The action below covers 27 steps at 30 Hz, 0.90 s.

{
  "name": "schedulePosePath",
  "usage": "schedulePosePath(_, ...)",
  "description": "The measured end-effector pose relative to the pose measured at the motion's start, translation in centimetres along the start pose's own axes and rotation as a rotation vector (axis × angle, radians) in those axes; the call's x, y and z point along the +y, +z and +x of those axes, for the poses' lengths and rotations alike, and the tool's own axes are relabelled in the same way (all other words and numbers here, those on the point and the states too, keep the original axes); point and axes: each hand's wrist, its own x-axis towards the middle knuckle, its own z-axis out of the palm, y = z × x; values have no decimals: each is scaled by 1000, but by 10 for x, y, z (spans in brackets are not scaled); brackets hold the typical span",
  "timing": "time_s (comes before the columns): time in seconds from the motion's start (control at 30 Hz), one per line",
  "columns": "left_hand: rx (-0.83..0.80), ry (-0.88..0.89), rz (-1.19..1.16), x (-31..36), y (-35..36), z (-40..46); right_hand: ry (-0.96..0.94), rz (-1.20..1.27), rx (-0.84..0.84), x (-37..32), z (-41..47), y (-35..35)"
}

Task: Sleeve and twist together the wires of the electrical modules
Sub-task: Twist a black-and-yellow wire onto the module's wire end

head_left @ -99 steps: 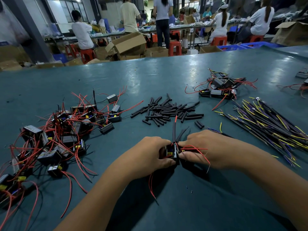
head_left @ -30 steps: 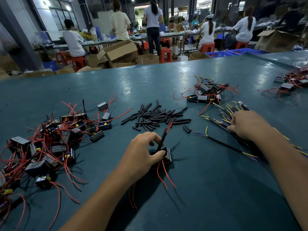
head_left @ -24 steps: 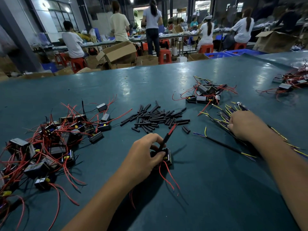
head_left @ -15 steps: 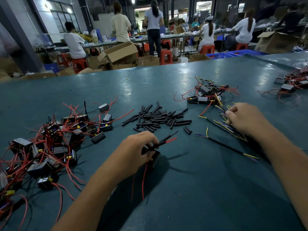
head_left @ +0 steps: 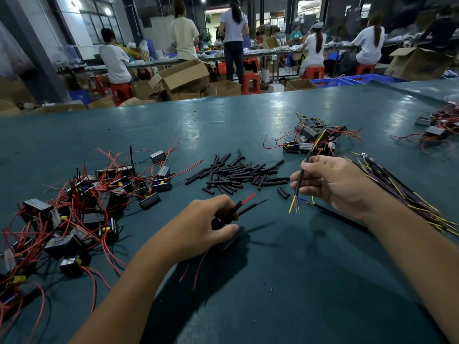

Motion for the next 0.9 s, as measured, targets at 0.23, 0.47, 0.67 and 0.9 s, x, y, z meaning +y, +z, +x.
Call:
schedulePosePath(0.23, -24, -144, 128, -3, 0, 1, -27, -52, -116, 6, -6, 9)
schedulePosePath(0.47, -118, -68, 210, 0, -3, -1, -91, -49, -176, 9, -10, 17)
schedulePosePath(0.67, -137, -45, 156, -1, -3, -2, -104, 4, -143, 11, -11, 20)
schedulePosePath(0.9, -56, -16, 102, 4, -9, -4, -93, 80, -125, 10, -11, 23)
